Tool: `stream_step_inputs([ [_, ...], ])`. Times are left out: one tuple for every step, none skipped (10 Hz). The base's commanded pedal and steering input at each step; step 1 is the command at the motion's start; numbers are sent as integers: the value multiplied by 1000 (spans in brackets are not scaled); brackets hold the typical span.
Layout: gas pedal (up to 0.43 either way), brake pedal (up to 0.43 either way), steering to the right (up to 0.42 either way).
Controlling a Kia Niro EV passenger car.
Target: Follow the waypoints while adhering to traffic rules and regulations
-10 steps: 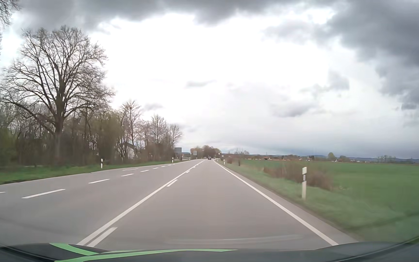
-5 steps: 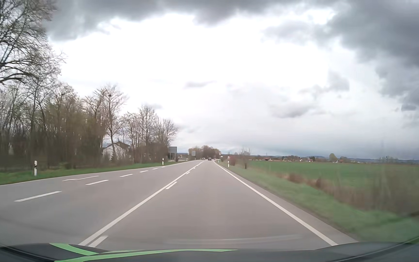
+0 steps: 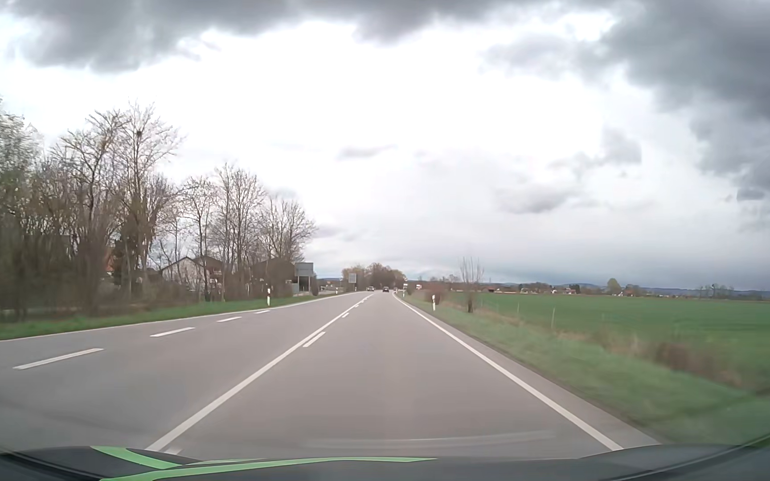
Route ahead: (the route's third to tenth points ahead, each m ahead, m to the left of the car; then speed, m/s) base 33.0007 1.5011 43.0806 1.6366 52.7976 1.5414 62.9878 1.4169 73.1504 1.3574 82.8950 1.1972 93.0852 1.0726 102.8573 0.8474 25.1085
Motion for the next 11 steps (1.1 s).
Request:
stream_step_inputs([
  [280, 0, 2],
  [280, 0, 2],
  [280, 0, 2],
  [268, 0, 2],
  [268, 0, 2],
  [260, 0, 2],
  [260, 0, 2],
  [260, 0, 1],
  [248, 0, 2],
  [248, 0, 1],
  [240, 0, 1],
])
